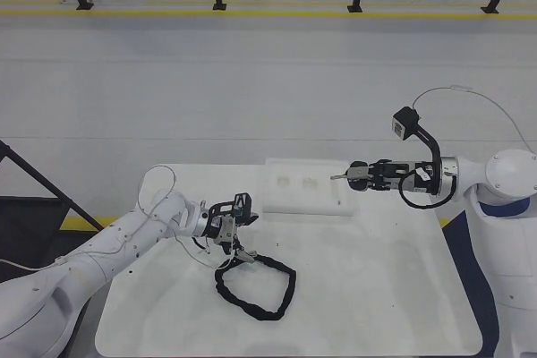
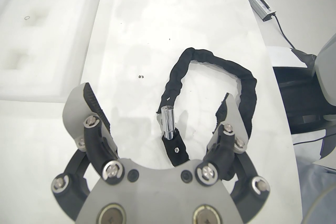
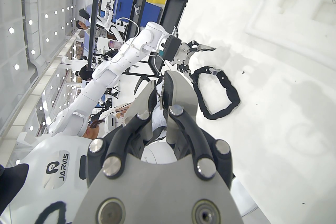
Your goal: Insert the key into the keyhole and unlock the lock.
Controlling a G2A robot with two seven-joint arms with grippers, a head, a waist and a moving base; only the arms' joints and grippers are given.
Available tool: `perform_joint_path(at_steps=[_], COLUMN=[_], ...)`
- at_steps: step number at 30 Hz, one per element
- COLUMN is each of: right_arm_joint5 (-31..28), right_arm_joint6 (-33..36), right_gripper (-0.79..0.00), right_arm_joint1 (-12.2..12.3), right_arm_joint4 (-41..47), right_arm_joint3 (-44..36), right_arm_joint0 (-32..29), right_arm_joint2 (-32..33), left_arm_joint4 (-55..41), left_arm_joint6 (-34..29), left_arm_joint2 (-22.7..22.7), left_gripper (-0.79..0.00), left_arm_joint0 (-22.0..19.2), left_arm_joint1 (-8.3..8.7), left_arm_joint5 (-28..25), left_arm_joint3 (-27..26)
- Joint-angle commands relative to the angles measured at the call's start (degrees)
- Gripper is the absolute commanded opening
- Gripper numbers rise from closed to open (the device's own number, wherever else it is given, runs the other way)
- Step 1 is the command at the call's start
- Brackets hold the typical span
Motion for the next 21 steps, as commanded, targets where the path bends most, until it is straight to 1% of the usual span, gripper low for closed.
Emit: perform_joint_path(at_steps=[1, 12, 16, 18, 21], right_arm_joint5=[0.00, 0.00, 0.00, 0.00, 0.00], right_arm_joint6=[0.00, 0.00, 0.00, 0.00, 0.00], right_gripper=[-0.785, -0.785, -0.785, -0.785, -0.785], right_arm_joint1=[0.00, 0.00, 0.00, 0.00, 0.00], right_arm_joint4=[0.00, 0.00, 0.00, 0.00, 0.00], right_arm_joint3=[0.00, 0.00, 0.00, 0.00, 0.00], right_arm_joint0=[0.00, 0.00, 0.00, 0.00, 0.00], right_arm_joint2=[0.00, 0.00, 0.00, 0.00, 0.00], left_arm_joint4=[-0.04, -0.04, -1.10, -1.63, 0.37], left_arm_joint6=[0.01, 0.01, 0.82, 2.43, 5.17], left_arm_joint2=[0.00, 0.00, -1.84, -2.79, -3.79], left_gripper=[0.000, 0.000, 0.000, 0.000, 0.000], left_arm_joint0=[-0.01, -0.01, 1.70, 3.31, 5.58], left_arm_joint1=[0.01, 0.01, 0.28, 0.65, 1.42], left_arm_joint5=[0.00, 0.00, 3.74, 5.01, 5.83], left_arm_joint3=[-0.02, -0.02, -0.36, 0.40, 0.65])
